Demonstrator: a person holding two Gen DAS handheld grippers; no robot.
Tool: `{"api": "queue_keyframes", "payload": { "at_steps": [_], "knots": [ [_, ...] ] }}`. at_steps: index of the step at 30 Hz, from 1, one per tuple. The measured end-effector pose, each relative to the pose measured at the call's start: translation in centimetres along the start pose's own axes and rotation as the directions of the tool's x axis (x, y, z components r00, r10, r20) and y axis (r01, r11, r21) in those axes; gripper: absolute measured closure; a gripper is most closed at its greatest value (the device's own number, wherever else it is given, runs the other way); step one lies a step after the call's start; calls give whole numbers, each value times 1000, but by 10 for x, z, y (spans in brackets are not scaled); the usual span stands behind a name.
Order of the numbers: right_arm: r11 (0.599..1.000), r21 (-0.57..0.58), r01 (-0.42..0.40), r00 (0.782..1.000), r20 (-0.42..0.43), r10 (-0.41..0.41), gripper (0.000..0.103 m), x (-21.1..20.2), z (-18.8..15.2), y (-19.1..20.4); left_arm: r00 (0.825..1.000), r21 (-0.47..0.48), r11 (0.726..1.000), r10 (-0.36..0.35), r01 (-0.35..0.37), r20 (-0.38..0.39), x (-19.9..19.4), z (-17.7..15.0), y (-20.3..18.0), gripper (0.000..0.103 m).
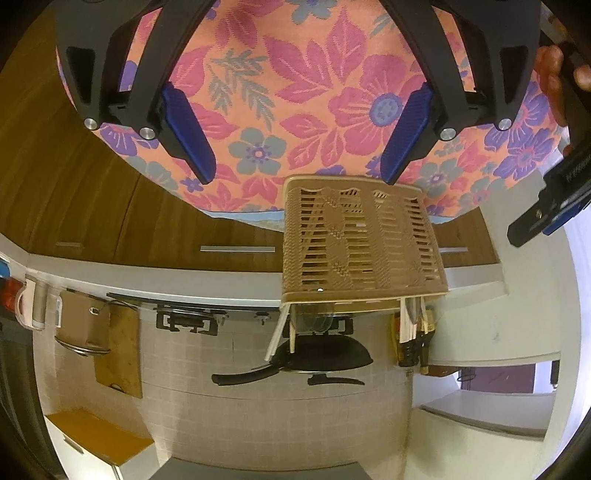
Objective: Organize utensils
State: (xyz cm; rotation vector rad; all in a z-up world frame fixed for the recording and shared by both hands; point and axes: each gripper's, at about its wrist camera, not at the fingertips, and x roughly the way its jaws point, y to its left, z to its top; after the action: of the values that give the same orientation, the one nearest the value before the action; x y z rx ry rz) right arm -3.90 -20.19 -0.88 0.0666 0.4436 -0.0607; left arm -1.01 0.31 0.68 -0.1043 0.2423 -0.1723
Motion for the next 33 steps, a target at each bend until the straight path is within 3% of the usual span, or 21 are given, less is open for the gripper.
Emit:
{"api": "queue_keyframes", "payload": {
  "at_steps": [5,15,33],
  "knots": [
    [1000,-20,-1,1000,0,1,15,0,-1,4,1000,-21,1000,12,-12,3,0,0,4,12],
    [1000,-8,15,1000,-2,-15,11,0,-1,3,1000,45,999,8,-8,0,1,-2,-9,12],
    [1000,3,24,1000,19,-24,9,-4,-1,1,999,62,998,30,-30,13,-2,-2,-10,9]
  ]
}}
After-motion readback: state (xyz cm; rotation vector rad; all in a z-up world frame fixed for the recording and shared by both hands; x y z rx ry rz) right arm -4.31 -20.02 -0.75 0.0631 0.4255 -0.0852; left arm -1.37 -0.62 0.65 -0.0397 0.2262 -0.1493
